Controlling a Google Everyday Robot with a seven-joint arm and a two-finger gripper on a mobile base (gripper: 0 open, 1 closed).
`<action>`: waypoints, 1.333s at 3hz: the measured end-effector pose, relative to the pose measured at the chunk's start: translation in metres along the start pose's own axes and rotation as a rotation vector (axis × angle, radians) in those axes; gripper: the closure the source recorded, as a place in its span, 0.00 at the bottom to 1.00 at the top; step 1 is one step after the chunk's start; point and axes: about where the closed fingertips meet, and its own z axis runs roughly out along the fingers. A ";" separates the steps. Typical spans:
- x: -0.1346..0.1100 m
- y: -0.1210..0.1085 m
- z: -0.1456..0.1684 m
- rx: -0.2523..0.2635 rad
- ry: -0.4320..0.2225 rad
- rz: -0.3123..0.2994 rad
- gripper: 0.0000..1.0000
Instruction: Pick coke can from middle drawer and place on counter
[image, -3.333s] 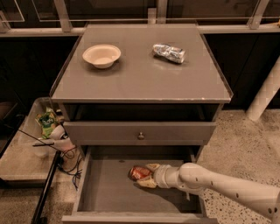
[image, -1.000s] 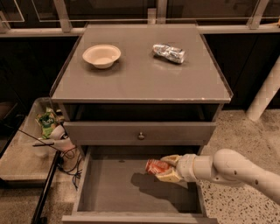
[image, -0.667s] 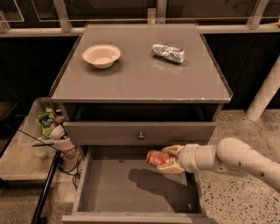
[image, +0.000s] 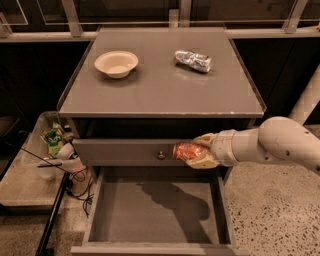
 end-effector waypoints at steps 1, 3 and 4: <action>-0.001 0.002 0.002 -0.006 -0.002 -0.003 1.00; -0.006 0.031 -0.064 0.072 -0.042 -0.001 1.00; -0.024 0.027 -0.104 0.139 -0.057 -0.051 1.00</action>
Offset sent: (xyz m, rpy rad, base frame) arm -0.0739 -0.0340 0.0250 0.0523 -0.0150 -0.0421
